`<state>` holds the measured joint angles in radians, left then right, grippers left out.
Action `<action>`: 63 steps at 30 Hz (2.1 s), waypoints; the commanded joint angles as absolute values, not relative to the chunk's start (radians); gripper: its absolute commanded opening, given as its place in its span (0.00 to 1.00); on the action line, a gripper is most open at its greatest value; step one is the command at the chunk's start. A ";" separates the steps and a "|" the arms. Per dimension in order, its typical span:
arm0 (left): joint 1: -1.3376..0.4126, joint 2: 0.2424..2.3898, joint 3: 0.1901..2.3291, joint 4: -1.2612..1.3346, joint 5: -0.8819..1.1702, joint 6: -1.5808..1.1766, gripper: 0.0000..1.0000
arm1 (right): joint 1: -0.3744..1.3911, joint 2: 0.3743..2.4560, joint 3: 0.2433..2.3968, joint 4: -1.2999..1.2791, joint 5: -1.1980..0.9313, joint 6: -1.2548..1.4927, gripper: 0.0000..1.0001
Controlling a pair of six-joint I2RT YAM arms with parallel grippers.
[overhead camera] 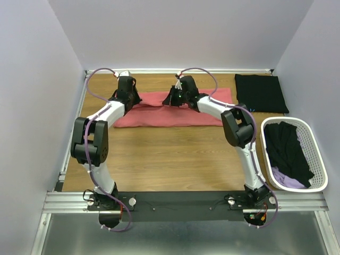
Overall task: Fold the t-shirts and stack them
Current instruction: Fold the tshirt
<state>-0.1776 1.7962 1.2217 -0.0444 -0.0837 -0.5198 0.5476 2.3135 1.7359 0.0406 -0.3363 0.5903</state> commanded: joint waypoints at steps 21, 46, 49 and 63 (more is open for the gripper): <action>-0.137 1.986 1.428 -0.087 -0.147 -0.448 0.00 | 0.503 2.462 1.916 0.011 -0.385 0.584 0.06; -0.140 1.933 1.470 -0.232 -0.183 -0.449 0.68 | 0.509 2.424 1.851 0.005 -0.480 0.683 0.06; -0.129 1.890 1.398 -0.181 -0.144 -0.515 0.68 | 0.509 2.436 1.862 0.005 -0.479 0.686 0.06; -0.121 1.968 1.368 -0.089 -0.074 -0.603 0.70 | 0.509 2.450 1.891 0.005 -0.485 0.695 0.06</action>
<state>-0.1261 1.9400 1.3663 -0.1291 -0.0666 -0.5919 0.5106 2.4351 1.8599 0.0116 -0.4610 0.6834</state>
